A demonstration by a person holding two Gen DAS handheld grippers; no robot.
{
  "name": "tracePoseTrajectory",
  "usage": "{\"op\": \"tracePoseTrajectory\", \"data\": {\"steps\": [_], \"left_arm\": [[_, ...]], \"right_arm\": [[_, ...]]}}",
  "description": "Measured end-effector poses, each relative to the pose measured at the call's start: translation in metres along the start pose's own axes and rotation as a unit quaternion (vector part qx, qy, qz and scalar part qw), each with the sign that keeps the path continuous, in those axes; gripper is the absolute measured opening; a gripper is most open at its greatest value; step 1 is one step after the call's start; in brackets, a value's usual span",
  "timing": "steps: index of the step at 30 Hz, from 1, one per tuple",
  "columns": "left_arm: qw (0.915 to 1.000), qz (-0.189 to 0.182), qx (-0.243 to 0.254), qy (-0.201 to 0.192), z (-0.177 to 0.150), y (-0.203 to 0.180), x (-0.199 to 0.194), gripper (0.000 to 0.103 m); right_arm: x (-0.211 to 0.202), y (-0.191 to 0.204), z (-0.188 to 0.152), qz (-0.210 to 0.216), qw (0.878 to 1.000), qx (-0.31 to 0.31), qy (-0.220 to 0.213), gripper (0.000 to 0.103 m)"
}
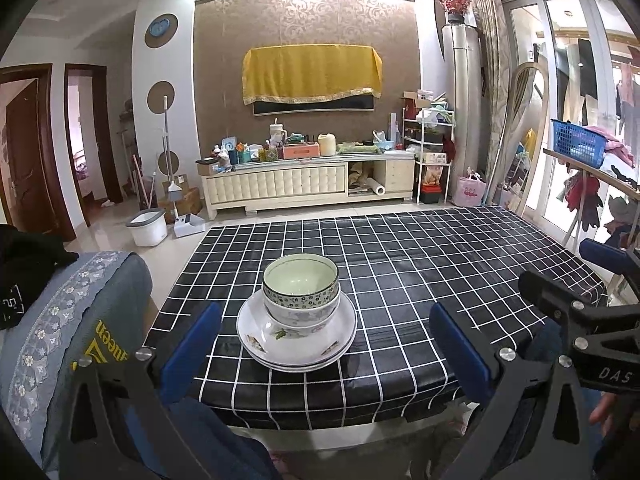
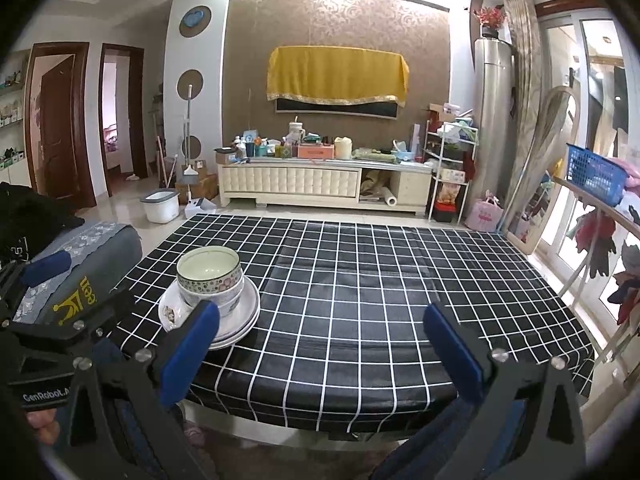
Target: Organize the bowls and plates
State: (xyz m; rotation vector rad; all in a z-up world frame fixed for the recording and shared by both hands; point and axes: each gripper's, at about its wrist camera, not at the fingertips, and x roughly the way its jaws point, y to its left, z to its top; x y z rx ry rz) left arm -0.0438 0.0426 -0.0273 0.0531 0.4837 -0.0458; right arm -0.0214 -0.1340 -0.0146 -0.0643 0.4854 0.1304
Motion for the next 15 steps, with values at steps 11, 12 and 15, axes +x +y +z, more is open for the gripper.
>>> {"op": "tracePoseTrajectory", "data": {"steps": [11, 12, 15], "left_arm": [[1.0000, -0.001, -0.002, 0.004, 0.0003, 0.0024, 0.0004, 0.103], [1.0000, -0.002, 0.000, 0.004, 0.0009, 0.0020, 0.0000, 0.103], [1.0000, -0.001, 0.001, 0.001, 0.0016, 0.0009, -0.0016, 0.103]], "right_arm": [[-0.0015, -0.0035, -0.0026, 0.005, 1.000, 0.004, 0.002, 0.103], [-0.0020, -0.0037, -0.0023, 0.005, 1.000, 0.005, 0.002, 0.103], [-0.0023, -0.0041, -0.0029, 0.005, 1.000, 0.003, 0.000, 0.103]]}}
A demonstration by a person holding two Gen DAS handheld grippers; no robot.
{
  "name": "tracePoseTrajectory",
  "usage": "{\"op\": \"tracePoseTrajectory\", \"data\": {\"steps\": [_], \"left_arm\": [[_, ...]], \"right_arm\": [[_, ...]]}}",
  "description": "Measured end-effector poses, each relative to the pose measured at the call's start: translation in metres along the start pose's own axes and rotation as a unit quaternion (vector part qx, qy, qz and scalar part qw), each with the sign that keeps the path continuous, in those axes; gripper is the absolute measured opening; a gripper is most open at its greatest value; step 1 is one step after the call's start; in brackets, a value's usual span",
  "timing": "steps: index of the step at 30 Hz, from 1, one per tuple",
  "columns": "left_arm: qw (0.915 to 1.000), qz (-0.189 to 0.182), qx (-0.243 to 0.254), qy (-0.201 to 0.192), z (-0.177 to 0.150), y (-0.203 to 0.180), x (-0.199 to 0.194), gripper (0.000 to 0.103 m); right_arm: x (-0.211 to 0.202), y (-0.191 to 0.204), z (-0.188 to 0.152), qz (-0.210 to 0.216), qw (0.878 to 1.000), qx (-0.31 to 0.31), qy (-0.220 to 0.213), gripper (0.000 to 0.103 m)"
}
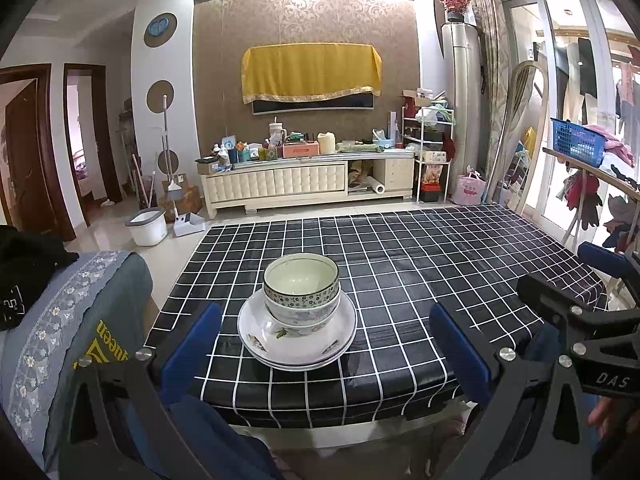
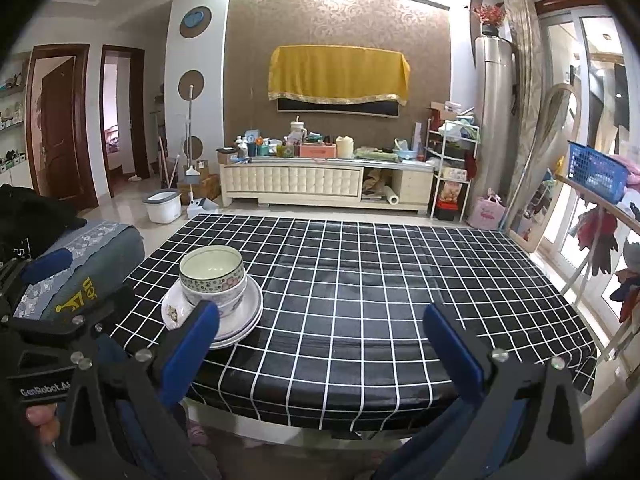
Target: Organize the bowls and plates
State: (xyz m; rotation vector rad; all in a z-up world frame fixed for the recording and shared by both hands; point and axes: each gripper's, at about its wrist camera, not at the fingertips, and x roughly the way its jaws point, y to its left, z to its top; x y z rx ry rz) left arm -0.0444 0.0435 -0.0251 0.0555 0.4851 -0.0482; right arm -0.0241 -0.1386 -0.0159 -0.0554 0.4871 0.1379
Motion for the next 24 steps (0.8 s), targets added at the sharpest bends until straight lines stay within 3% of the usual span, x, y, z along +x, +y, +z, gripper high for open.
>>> {"op": "tracePoseTrajectory", "data": {"steps": [24], "left_arm": [[0.9999, -0.006, -0.007, 0.010, -0.0052, -0.0028, 0.0017, 0.103]], "right_arm": [[0.0028, -0.0044, -0.0014, 0.000, 1.000, 0.002, 0.009, 0.103]]}}
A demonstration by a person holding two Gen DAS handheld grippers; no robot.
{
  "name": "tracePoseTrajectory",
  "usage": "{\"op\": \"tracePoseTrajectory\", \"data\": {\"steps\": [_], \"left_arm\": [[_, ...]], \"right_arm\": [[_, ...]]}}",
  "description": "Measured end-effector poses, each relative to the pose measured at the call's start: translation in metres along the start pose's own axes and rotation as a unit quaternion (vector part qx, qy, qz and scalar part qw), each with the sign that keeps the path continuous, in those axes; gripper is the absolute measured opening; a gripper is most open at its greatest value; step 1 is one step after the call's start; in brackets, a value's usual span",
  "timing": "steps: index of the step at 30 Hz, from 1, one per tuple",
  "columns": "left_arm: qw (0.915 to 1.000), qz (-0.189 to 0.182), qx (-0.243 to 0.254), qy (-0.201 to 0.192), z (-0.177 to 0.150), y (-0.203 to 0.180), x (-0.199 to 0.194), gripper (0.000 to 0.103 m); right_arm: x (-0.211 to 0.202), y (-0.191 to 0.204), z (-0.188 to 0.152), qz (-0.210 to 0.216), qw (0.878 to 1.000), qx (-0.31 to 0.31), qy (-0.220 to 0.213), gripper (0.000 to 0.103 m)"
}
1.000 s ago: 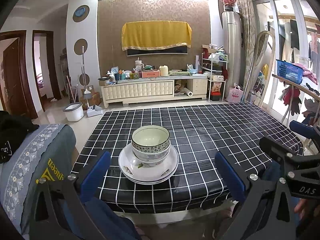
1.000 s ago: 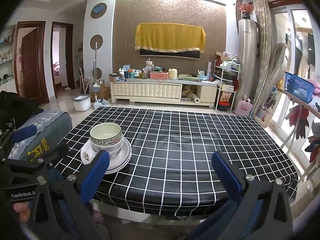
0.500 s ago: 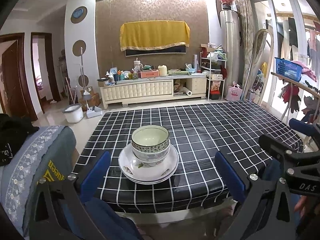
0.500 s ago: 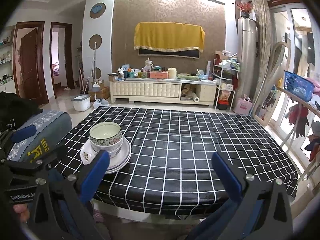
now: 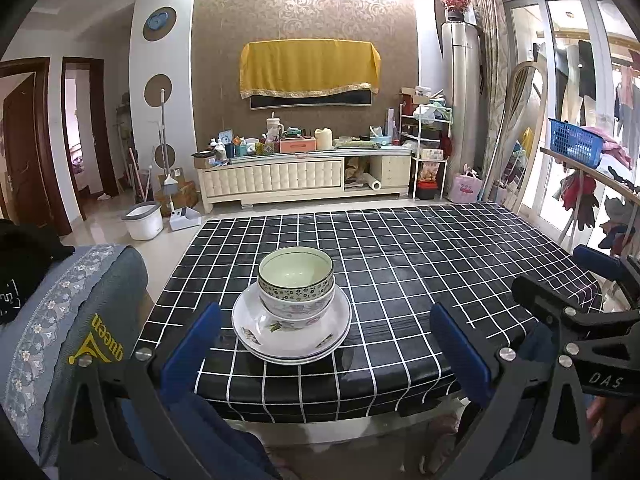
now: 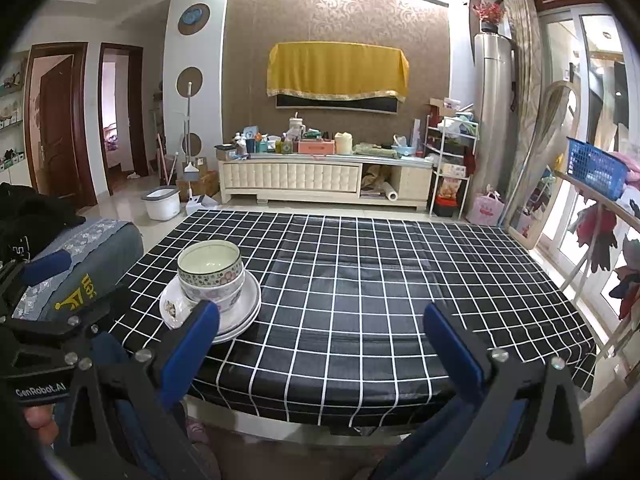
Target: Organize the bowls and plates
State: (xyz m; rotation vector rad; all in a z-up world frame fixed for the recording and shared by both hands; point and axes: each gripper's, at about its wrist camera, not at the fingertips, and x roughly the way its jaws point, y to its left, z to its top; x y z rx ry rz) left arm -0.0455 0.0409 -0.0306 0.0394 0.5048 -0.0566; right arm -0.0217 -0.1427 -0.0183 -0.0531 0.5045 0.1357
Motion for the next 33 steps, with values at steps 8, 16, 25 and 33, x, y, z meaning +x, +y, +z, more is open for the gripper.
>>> {"op": "tracePoseTrajectory", "data": {"steps": [8, 16, 25, 33], "left_arm": [[1.0000, 0.000, -0.003, 0.003, -0.0013, -0.0012, 0.0006, 0.103], [1.0000, 0.002, 0.001, 0.003, -0.0013, -0.0024, -0.0004, 0.103], [1.0000, 0.003, 0.003, 0.006, -0.0023, -0.0028, 0.0005, 0.103], [0.9999, 0.001, 0.002, 0.011, -0.0024, -0.0023, 0.0001, 0.103]], "right_arm": [[-0.0015, 0.0008, -0.0001, -0.002, 1.000, 0.000, 0.000, 0.103], [-0.0034, 0.0021, 0.0005, -0.001, 1.000, 0.001, 0.002, 0.103], [-0.0046, 0.0019, 0.0002, -0.002, 1.000, 0.000, 0.004, 0.103], [-0.0040, 0.0019, -0.0007, -0.001, 1.000, 0.000, 0.008, 0.103]]}}
